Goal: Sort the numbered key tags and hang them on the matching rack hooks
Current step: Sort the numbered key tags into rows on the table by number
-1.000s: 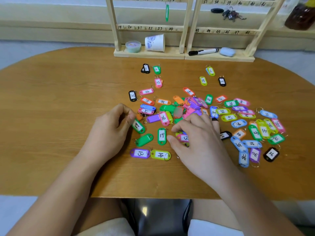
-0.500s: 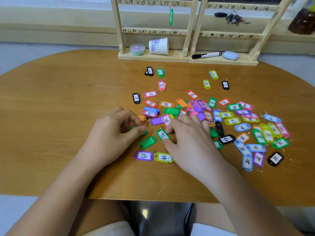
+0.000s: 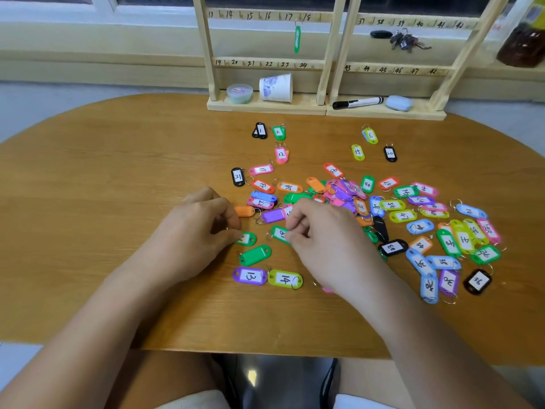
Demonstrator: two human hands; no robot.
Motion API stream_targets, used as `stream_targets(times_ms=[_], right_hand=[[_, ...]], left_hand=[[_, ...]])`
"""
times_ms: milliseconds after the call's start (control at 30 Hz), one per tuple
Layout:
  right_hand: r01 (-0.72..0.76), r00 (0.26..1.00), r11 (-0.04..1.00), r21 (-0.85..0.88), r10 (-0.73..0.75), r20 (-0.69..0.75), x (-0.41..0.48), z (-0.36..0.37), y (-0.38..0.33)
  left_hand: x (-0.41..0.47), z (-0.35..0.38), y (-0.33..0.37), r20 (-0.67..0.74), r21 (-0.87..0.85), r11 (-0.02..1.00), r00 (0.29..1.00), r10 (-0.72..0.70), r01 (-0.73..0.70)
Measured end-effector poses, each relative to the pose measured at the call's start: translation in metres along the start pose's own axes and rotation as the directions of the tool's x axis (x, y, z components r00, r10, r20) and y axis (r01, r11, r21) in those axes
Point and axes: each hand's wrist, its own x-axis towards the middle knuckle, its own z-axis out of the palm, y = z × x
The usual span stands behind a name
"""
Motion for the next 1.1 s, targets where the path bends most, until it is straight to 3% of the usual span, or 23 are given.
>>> stream_targets(times_ms=[200, 367, 533, 700, 933, 1100], right_hand=[[-0.037, 0.995, 0.95, 0.31, 0.062, -0.072, 0.017, -0.021, 0.012], [-0.046, 0.995, 0.939, 0.341, 0.075, -0.073, 0.024, -0.023, 0.021], [-0.052, 0.997, 0.908, 0.415, 0.071, -0.029, 0.025, -0.018, 0.023], [-0.051, 0.998, 0.869, 0.493, 0.066, -0.013, 0.03, -0.019, 0.02], [-0.002, 0.994, 0.783, 0.622, 0.068, -0.082, 0.039, -0.036, 0.02], [0.028, 0.986, 0.743, 0.669, 0.087, -0.139, 0.044, -0.052, 0.035]], left_hand=[[0.011, -0.009, 0.01, 0.076, 0.029, 0.999, 0.997, 0.024, -0.026], [0.015, -0.026, 0.006, 0.279, 0.084, 0.993, 0.958, 0.059, -0.086], [0.019, -0.025, 0.005, 0.27, 0.091, 0.992, 0.961, 0.056, -0.083], [0.024, -0.026, 0.023, 0.145, -0.118, 0.989, 0.983, 0.109, -0.092], [0.057, -0.027, 0.065, 0.088, -0.371, 0.922, 0.984, 0.152, -0.11], [0.08, -0.023, 0.082, 0.145, -0.486, 0.874, 0.985, 0.095, -0.013]])
